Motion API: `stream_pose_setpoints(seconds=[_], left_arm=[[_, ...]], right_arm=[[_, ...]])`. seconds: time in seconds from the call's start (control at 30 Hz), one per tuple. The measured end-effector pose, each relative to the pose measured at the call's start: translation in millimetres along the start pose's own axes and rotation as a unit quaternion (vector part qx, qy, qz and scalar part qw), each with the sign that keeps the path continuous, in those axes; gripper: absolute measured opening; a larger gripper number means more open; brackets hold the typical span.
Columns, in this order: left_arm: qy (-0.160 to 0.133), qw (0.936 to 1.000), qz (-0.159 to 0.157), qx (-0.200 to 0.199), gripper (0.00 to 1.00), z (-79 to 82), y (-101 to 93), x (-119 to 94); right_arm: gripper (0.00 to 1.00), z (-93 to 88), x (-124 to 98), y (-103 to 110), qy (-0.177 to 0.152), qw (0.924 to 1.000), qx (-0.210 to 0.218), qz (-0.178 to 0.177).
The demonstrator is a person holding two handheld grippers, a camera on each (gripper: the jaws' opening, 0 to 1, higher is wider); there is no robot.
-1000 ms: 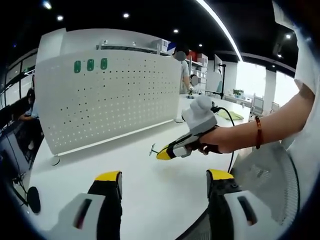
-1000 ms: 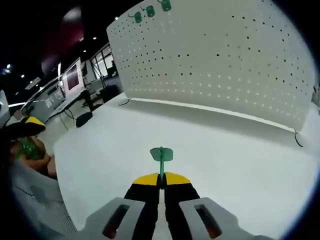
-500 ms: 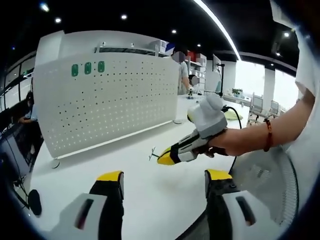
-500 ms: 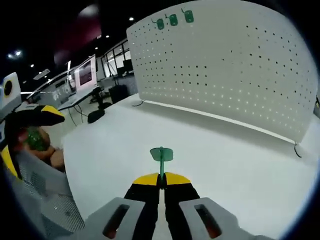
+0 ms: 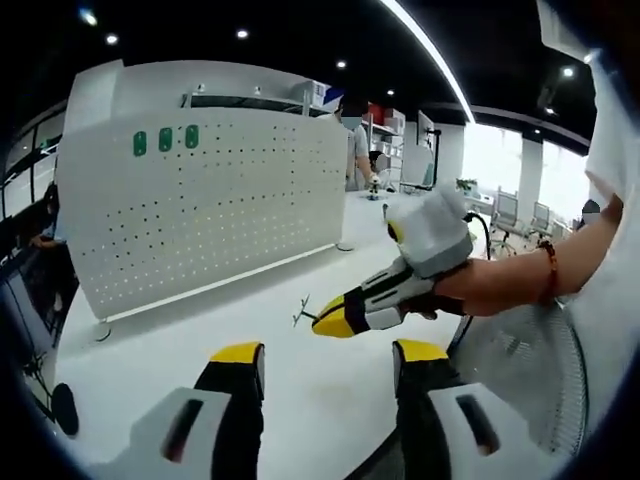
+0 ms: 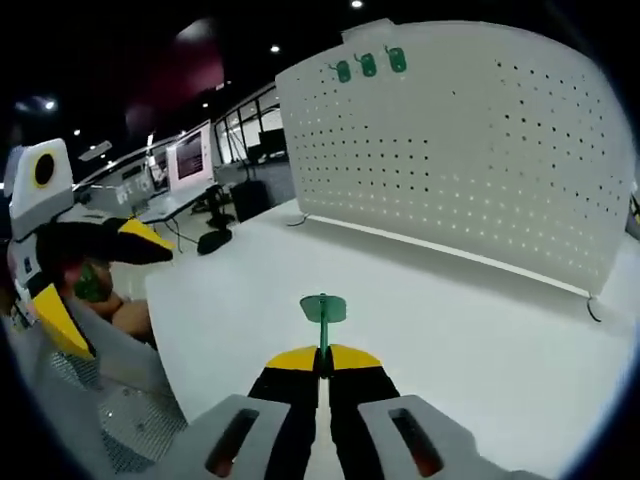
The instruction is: Insert the hook assembly into the mounting plate slot until the hook locks in place.
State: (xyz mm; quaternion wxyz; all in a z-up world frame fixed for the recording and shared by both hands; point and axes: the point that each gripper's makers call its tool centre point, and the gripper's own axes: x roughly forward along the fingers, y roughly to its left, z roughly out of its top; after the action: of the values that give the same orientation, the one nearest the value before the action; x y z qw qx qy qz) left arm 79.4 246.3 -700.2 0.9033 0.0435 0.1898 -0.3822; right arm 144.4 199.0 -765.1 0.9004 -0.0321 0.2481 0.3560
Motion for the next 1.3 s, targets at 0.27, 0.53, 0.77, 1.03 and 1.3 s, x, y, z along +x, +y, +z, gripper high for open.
stream_pose_setpoints(seconds=[0.27, 0.53, 0.77, 1.03, 1.3], left_arm=[[-0.007, 1.0000, -0.004, -0.002, 0.46, 7.2, -3.1, 2.5], [-0.011, 0.9999, 0.000, -0.012, 0.35, 9.8, -3.5, 4.6], [-0.017, 0.9996, 0.012, -0.020, 0.30, 13.3, 0.4, 4.3], [-0.022, 0.9990, 0.022, -0.031, 0.21, 18.8, 4.4, 6.9], [-0.019, 0.9992, 0.018, -0.030, 0.19, 23.0, 1.4, 11.4]], right_arm=[[0.01, -0.6, -7.5, 9.8, -0.002, 1.0000, -0.006, 0.005], [0.01, 6.3, -15.2, 23.9, -0.014, 0.9998, -0.002, 0.013], [0.01, 16.6, -21.3, 34.2, -0.022, 0.9994, -0.019, 0.018], [0.01, 19.0, -26.3, 41.8, -0.025, 0.9992, -0.028, 0.018], [0.01, 22.2, -27.9, 50.3, -0.029, 0.9981, -0.049, 0.022]])
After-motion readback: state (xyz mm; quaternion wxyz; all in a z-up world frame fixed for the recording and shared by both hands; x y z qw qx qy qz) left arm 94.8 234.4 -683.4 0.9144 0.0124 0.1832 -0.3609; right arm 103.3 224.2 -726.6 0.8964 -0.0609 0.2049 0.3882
